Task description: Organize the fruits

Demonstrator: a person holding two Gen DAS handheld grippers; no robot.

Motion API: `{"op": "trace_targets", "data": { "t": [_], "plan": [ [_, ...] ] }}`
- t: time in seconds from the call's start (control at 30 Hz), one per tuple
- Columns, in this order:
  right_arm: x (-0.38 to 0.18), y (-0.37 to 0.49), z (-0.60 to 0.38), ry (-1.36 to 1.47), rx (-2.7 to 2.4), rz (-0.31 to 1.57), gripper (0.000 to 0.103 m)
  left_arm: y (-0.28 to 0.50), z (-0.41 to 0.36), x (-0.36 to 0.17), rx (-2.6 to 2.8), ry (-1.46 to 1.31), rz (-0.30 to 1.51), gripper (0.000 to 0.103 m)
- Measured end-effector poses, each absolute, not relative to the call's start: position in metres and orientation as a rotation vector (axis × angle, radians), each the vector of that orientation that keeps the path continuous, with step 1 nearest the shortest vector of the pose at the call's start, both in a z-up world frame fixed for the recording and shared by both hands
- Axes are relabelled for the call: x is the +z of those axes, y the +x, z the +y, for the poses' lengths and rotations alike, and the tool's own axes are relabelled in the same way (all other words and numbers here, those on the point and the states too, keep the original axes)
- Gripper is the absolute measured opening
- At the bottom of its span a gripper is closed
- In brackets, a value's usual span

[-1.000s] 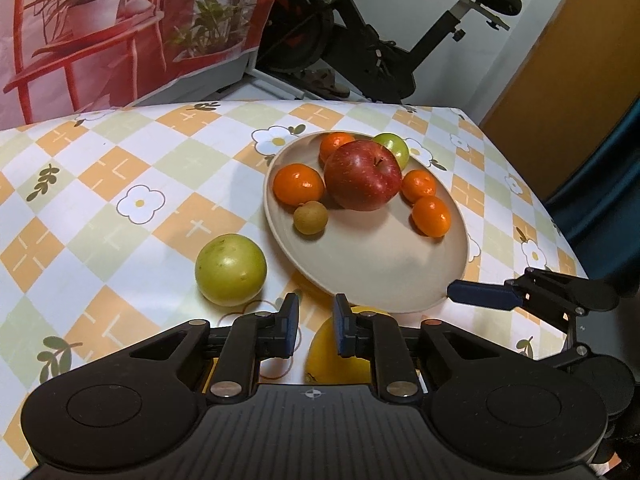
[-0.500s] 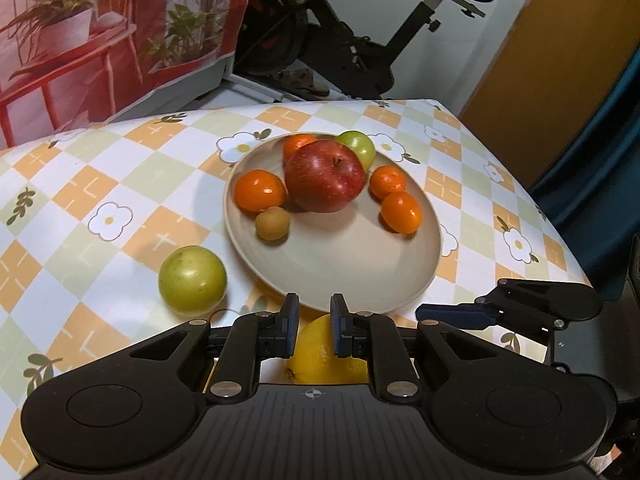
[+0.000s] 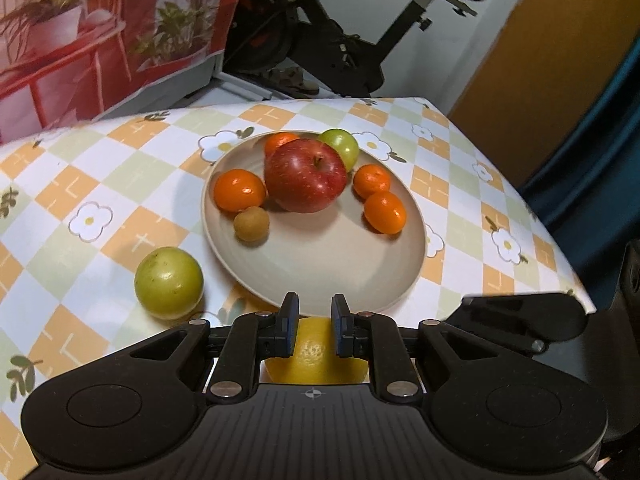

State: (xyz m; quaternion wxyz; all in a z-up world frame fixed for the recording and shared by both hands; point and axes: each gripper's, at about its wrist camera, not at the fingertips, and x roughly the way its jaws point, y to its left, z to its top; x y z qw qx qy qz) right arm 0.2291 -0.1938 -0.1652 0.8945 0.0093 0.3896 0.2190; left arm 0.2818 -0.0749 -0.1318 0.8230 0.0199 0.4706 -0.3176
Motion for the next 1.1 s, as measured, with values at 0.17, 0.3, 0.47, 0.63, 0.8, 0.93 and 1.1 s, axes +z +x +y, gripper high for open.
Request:
{"op": "trace_targets", "data": {
  "t": [0.17, 0.3, 0.47, 0.63, 0.8, 0.93, 1.1],
  "plan": [
    [-0.166, 0.23, -0.19, 0.017, 0.466, 0.799, 0.036, 0.292, -0.054, -0.135, -0.661, -0.097, 1.048, 0.02],
    [-0.166, 0.231, -0.189, 0.021, 0.467, 0.794, 0.036, 0.296, -0.037, -0.136, -0.63, -0.176, 1.071, 0.02],
    [-0.167, 0.232, -0.191, 0.025, 0.47, 0.794, 0.036, 0.298, -0.026, -0.144, -0.602, -0.247, 1.103, 0.023],
    [-0.167, 0.232, -0.19, 0.033, 0.466, 0.802, 0.033, 0.3, -0.023, -0.146, -0.594, -0.266, 1.106, 0.024],
    [-0.169, 0.232, -0.191, 0.032, 0.448, 0.819, 0.039, 0.298, -0.029, -0.146, -0.632, -0.262, 1.103, 0.024],
    [-0.168, 0.231, -0.189, 0.006, 0.43, 0.814, 0.045, 0.295, -0.037, -0.143, -0.634, -0.218, 1.092, 0.024],
    [-0.164, 0.23, -0.185, -0.038, 0.428, 0.781, 0.049, 0.295, -0.04, -0.143, -0.635, -0.199, 1.091, 0.024]
  ]
}}
